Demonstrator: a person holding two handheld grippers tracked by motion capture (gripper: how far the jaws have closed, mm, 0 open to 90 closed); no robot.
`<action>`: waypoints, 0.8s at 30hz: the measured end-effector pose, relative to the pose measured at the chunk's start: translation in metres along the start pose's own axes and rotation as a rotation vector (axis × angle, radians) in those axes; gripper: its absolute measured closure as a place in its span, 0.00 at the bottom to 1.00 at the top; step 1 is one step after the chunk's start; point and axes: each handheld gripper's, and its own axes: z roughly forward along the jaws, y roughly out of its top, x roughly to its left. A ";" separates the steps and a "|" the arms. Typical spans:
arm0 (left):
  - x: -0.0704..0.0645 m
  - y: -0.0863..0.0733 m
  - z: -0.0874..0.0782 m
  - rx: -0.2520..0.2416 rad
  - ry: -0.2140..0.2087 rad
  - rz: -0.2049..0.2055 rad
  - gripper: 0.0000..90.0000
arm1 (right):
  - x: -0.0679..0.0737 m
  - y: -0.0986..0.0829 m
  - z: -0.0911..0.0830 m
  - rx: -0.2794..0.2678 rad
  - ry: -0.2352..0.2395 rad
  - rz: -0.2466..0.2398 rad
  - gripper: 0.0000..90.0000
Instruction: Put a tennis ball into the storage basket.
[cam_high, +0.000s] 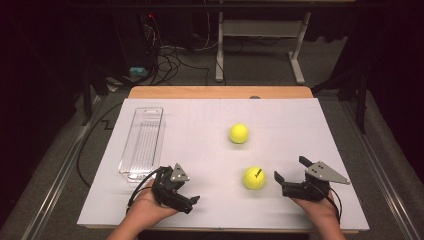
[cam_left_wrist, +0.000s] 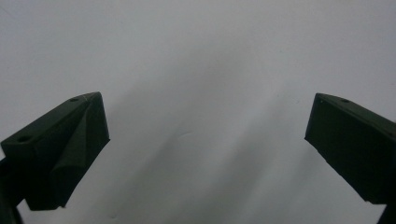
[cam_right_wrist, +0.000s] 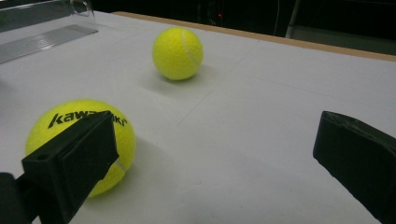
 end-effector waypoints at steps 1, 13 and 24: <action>-0.001 0.004 0.000 0.019 0.000 0.008 0.01 | 0.000 0.000 0.000 -0.002 0.002 0.007 0.00; 0.004 0.047 0.003 0.253 0.010 0.055 0.01 | 0.000 0.004 -0.003 -0.019 0.021 0.003 0.00; 0.011 0.061 0.012 0.399 -0.034 0.042 0.01 | 0.017 0.009 0.000 -0.004 0.103 -0.012 0.00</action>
